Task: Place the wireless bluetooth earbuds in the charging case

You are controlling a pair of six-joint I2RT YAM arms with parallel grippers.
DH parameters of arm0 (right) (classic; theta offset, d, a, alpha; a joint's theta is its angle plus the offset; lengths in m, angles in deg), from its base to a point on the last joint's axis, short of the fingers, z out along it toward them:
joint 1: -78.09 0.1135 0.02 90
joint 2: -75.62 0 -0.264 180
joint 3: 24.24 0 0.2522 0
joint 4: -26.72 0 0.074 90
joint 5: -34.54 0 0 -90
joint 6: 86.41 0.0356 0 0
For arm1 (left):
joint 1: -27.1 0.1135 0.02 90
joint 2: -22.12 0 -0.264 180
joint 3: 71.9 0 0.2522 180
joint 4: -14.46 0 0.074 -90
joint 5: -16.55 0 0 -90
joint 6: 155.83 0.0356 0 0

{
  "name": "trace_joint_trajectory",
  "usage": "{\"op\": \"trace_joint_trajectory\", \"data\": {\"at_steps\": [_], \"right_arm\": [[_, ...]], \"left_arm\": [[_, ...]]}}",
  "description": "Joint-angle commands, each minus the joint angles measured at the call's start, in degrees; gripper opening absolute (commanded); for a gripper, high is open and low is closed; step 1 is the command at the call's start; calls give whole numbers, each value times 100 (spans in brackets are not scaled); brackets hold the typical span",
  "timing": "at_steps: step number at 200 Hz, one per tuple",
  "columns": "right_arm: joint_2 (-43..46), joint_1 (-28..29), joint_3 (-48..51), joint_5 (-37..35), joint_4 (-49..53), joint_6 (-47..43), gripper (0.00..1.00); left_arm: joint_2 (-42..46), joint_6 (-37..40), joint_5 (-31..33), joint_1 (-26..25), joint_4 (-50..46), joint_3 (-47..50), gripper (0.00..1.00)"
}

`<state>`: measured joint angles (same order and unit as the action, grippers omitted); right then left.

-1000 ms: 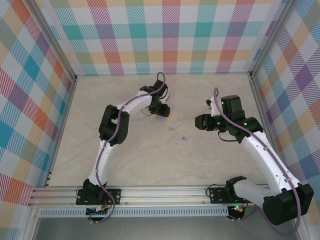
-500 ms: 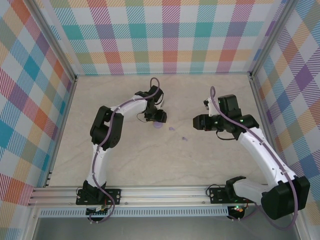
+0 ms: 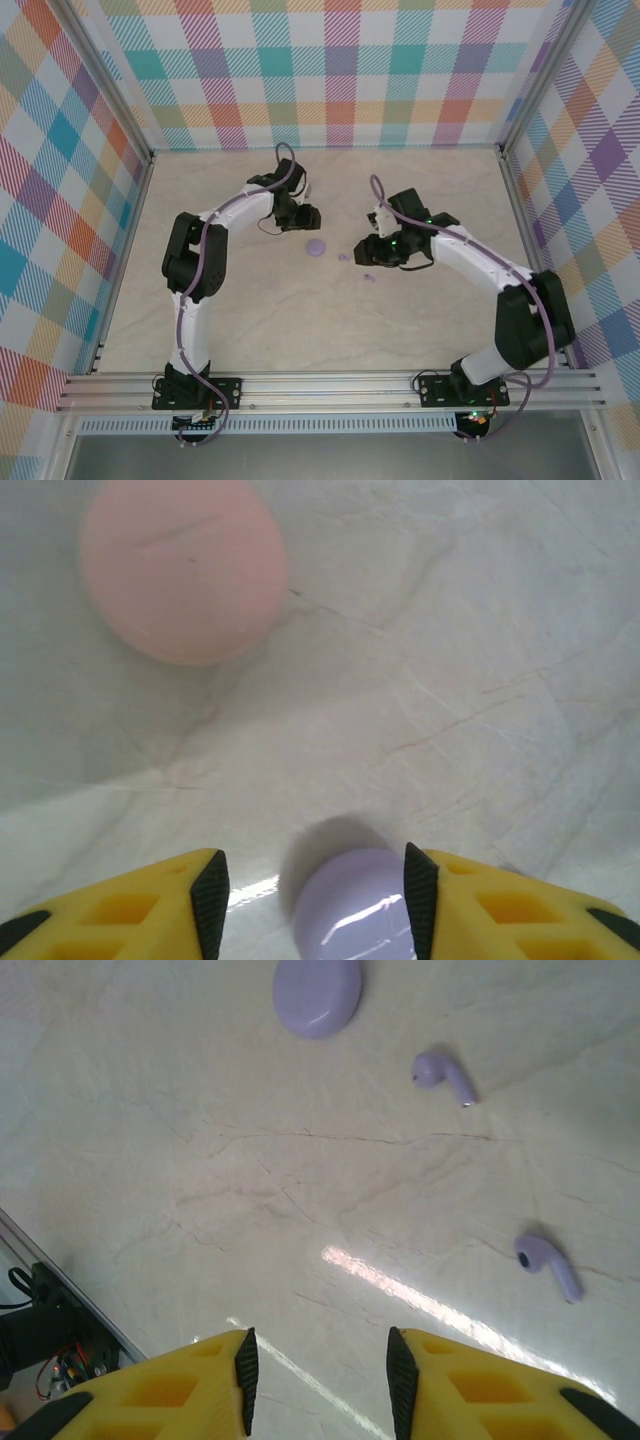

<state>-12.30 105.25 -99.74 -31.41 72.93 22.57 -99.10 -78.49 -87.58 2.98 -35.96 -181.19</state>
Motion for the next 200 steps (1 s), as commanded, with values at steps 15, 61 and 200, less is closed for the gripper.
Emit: {"op": "trace_joint_trajectory", "data": {"at_steps": [15,61,200], "right_arm": [[-933,420,-704,-165,-348,481,35],[-1955,641,-1553,-238,-307,910,27],[-3403,747,-2803,-329,192,1316,19]], "left_arm": [[-115,-102,-303,143,181,113,45],[-328,-149,-273,182,187,96,34],[-461,-107,-784,145,196,404,29]]}}
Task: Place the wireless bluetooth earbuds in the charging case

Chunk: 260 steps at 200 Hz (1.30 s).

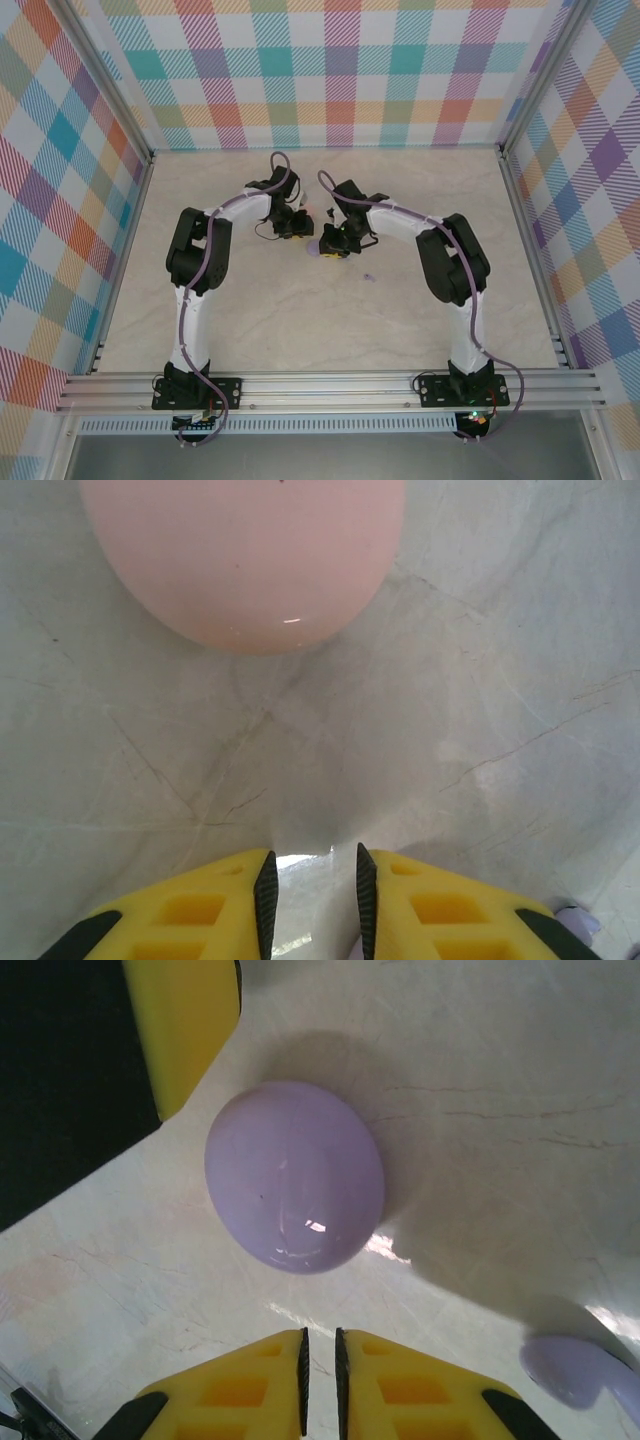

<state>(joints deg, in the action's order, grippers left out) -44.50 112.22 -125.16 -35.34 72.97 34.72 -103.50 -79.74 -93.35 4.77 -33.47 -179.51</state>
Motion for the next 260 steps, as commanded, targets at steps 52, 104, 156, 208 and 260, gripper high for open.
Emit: {"op": "trace_joint_trajectory", "data": {"at_steps": [52,104,156,208,260], "right_arm": [[-421,54,-588,-259,486,108,18],[-626,50,-910,-458,745,33,18],[-766,50,-1215,-606,993,-28,18],[-454,25,-1061,-796,1019,-63,18],[171,-188,-590,-524,741,-430,26]], "left_arm": [[277,47,-247,-122,-89,615,27],[665,74,-159,-198,1,1089,27],[988,-101,22,-272,5,1489,27],[1618,-509,812,-274,230,2076,29],[2546,-1033,1176,-195,968,2860,33]]}}
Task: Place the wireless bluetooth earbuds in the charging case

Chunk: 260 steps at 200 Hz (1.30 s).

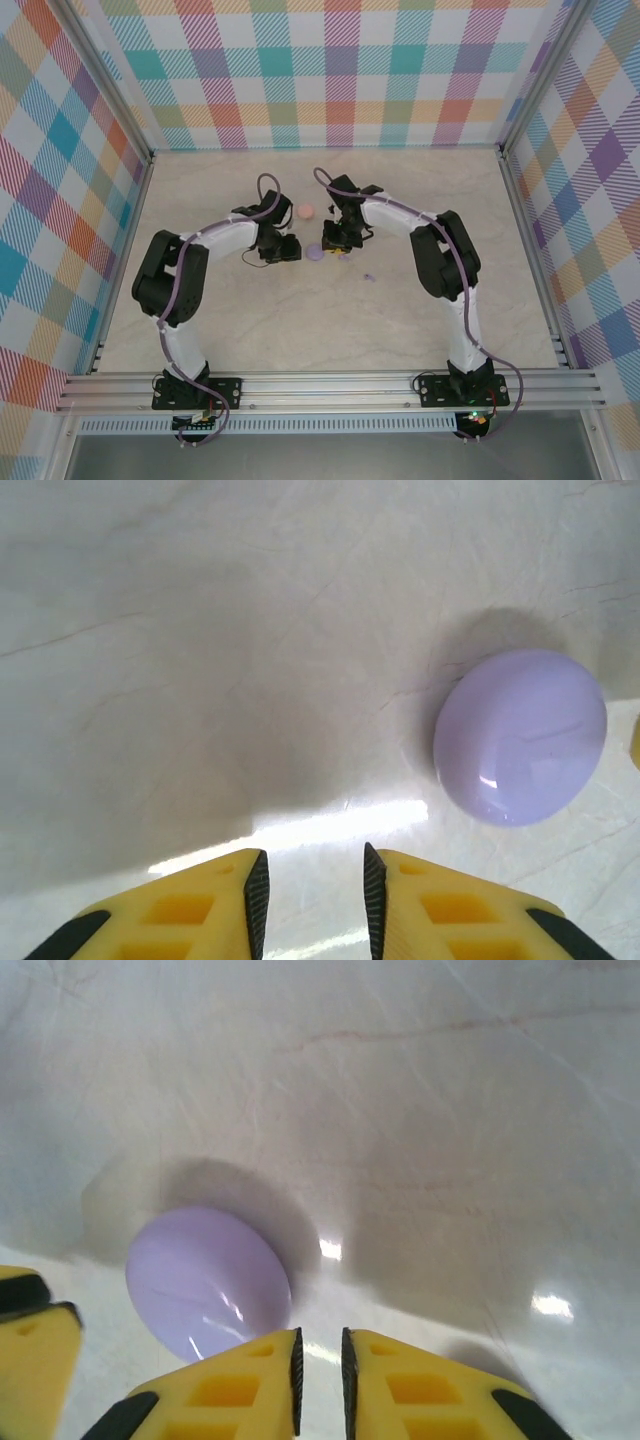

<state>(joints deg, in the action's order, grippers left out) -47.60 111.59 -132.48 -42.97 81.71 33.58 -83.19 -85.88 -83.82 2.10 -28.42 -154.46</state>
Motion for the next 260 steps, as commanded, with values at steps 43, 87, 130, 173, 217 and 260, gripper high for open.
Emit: {"op": "trace_joint_trajectory", "data": {"at_steps": [43,87,130,173,217,260], "right_arm": [[425,-229,160,827,-181,-791,35],[114,-234,-76,1050,-238,-648,34],[-192,-227,-376,1181,-106,-614,31],[-370,-234,-551,1221,-8,-508,30],[-462,-237,-571,1336,-41,-482,25],[-604,-238,-637,1424,-15,-448,23]], "left_arm": [[803,-1260,-750,231,1868,1134,43],[381,-1752,-1464,231,2710,1279,47],[263,-1827,-1517,232,2866,1316,51],[87,-1964,-1600,226,2985,1329,50],[-80,-2045,-1721,232,3146,1359,49],[-251,-2107,-1836,233,3271,1331,49]]}}
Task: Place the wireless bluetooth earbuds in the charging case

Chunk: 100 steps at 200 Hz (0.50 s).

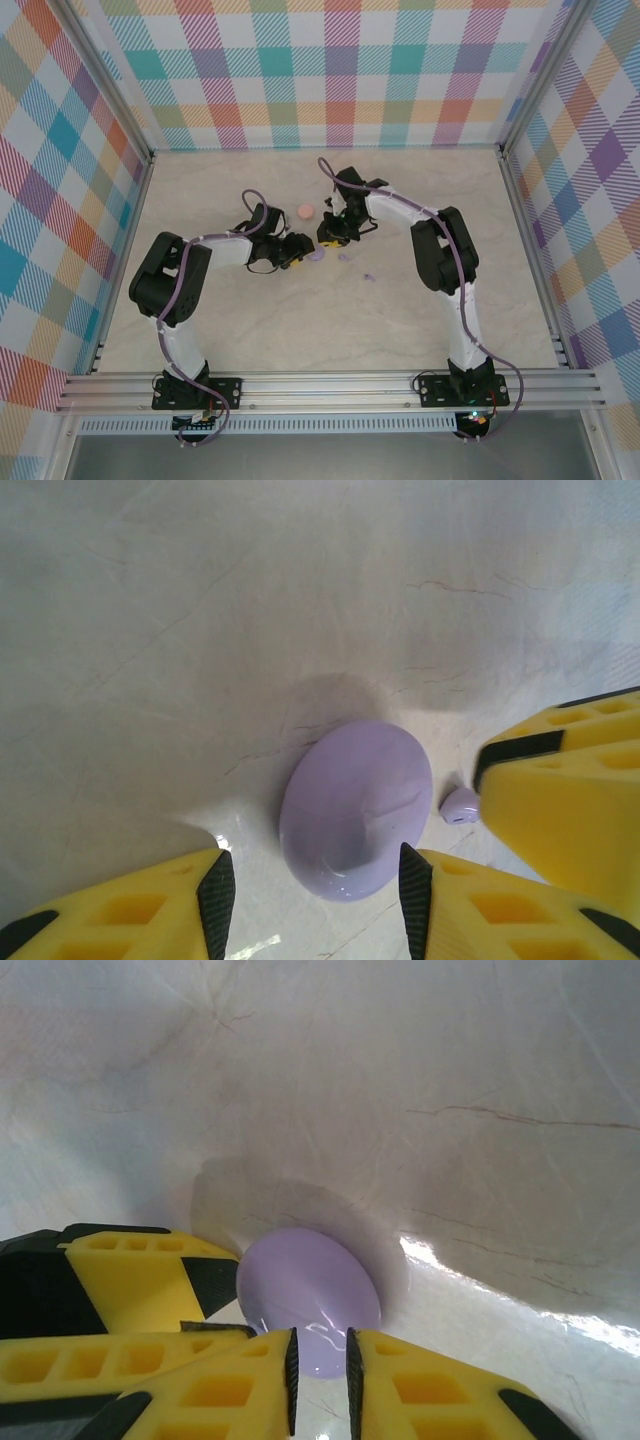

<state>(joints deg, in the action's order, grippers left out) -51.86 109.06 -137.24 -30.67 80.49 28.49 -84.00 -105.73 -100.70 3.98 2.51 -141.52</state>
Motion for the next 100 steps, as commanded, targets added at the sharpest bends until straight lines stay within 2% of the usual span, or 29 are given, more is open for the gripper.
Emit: {"op": "trace_joint_trajectory", "data": {"at_steps": [1,100], "right_arm": [[-188,15,-168,197,110,64,23],[-303,15,-117,258,97,93,20]], "left_arm": [[-171,-123,-149,40,183,43,49],[-439,-349,-314,37,628,102,46]]}}
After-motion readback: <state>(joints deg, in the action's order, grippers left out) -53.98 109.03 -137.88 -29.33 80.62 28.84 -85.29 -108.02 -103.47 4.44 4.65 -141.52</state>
